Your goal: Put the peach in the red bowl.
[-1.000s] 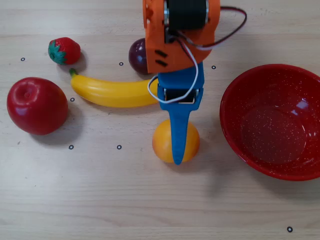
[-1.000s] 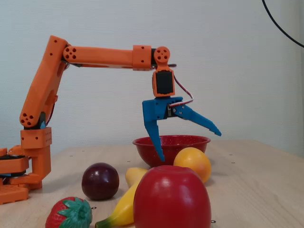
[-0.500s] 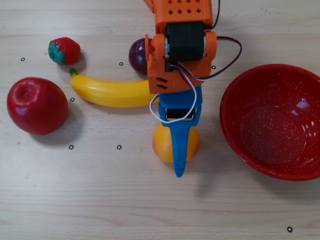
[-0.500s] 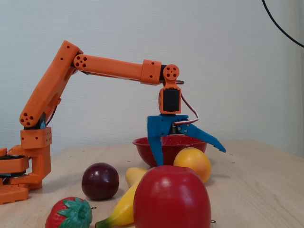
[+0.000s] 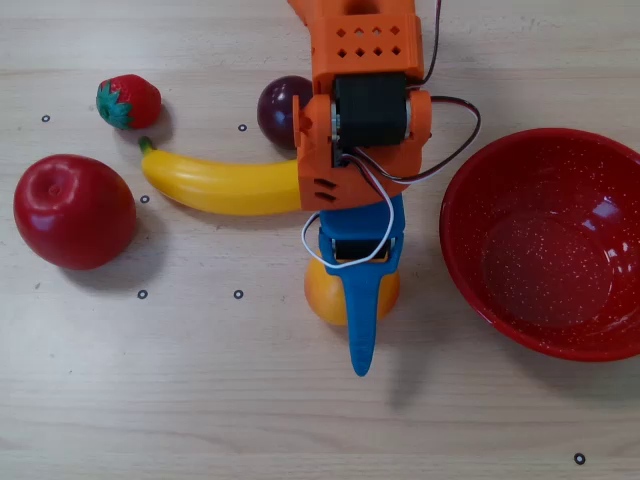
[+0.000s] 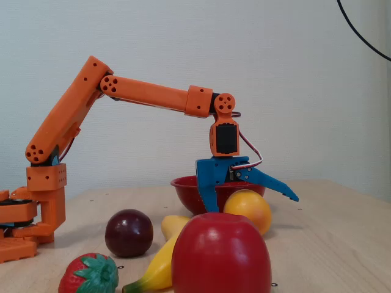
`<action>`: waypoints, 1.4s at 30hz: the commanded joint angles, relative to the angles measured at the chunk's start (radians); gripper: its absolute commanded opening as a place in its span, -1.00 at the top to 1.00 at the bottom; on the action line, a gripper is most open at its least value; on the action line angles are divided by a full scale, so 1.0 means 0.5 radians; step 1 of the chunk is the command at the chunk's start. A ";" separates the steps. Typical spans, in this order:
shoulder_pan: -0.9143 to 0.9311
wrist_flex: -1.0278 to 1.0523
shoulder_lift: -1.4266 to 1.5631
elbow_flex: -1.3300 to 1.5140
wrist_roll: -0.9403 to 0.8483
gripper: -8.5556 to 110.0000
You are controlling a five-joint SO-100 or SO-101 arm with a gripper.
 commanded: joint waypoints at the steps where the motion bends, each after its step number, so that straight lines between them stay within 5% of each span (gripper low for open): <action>1: -0.074 -0.064 0.101 -0.126 0.052 -0.19; 25: -0.080 -0.144 0.126 -0.003 0.046 -0.16; 42: -0.092 -0.172 0.169 0.061 0.061 0.34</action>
